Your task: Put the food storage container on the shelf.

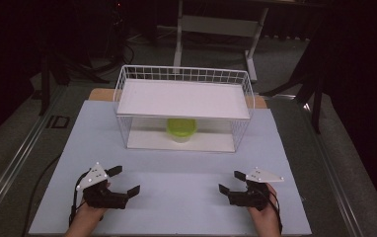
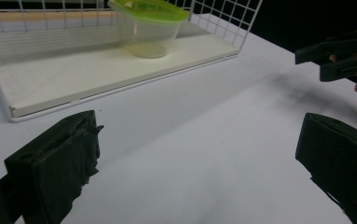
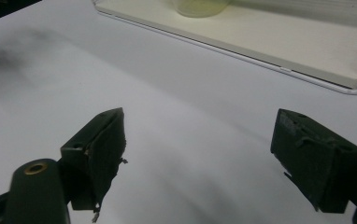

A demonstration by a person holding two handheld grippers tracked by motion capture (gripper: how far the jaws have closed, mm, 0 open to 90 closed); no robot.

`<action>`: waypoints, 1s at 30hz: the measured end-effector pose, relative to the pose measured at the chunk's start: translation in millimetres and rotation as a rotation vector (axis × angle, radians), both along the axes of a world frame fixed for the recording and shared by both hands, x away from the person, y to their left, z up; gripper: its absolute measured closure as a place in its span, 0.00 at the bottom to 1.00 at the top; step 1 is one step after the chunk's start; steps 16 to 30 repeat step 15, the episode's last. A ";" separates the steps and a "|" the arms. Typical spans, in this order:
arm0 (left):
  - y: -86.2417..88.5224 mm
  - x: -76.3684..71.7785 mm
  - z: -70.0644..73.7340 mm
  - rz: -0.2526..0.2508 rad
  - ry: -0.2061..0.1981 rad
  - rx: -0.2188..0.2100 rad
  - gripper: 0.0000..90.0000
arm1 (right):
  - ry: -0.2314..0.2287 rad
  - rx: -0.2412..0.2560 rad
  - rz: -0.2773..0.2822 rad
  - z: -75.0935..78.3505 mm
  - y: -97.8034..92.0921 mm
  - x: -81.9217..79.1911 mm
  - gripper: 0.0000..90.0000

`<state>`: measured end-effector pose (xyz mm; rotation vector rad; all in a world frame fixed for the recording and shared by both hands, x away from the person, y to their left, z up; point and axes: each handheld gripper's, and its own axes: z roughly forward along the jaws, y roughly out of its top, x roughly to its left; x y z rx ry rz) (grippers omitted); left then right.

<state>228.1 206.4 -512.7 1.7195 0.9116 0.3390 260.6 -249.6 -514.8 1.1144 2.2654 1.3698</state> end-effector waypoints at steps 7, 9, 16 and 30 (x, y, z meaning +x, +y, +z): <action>2.2 0.1 -0.3 0.029 0.002 0.001 0.01 | 0.008 0.028 -0.024 -1.4 -5.1 4.1 0.18; 2.4 -0.1 -0.5 0.030 0.004 0.000 0.01 | 0.002 0.027 -0.030 -0.9 -5.8 4.1 0.17; 1.6 -0.2 -0.7 0.024 0.004 0.001 0.01 | -0.020 0.007 -0.035 1.0 -5.4 3.3 0.17; 1.6 -0.2 -0.7 0.024 0.004 0.001 0.01 | -0.020 0.007 -0.035 1.0 -5.4 3.3 0.17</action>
